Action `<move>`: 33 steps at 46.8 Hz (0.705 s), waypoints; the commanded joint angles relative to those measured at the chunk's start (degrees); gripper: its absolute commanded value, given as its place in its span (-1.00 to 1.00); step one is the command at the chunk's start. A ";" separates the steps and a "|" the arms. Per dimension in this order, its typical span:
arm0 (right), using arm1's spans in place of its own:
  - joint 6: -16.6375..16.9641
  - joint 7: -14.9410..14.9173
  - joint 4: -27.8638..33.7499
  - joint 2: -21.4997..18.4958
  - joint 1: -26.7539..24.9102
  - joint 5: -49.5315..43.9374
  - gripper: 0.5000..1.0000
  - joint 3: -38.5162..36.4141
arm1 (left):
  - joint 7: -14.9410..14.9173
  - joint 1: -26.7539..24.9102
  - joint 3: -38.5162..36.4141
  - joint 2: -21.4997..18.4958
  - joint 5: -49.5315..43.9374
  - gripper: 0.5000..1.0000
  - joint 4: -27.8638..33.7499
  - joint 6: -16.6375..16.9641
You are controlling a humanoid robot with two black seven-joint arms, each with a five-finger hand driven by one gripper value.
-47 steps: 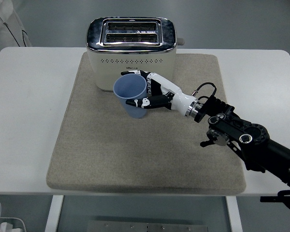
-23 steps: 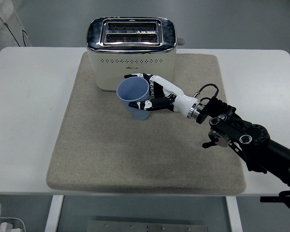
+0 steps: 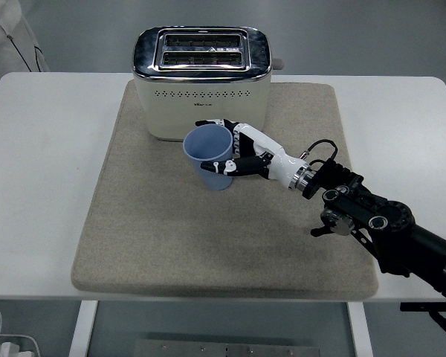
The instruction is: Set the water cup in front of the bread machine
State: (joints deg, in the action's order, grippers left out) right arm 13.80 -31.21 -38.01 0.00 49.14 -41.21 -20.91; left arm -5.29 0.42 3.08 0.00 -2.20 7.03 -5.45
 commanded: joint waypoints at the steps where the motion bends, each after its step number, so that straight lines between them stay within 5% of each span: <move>1: 0.00 0.01 -0.66 0.00 -0.09 -0.01 0.46 -0.01 | 0.01 0.02 0.00 0.00 0.01 1.00 0.00 0.00; 12: 0.18 -0.08 -0.75 0.00 -0.10 -0.01 0.65 -0.01 | 0.01 0.02 0.00 0.00 0.01 1.00 0.00 0.00; 33: 1.41 -0.08 -0.75 0.00 -0.01 0.08 0.69 -0.01 | 0.01 0.02 0.00 0.00 0.01 1.00 0.00 0.00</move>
State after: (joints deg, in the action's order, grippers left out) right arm 14.79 -31.29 -38.81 0.00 49.07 -41.15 -20.88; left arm -5.27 0.44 3.09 0.00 -2.20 7.03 -5.45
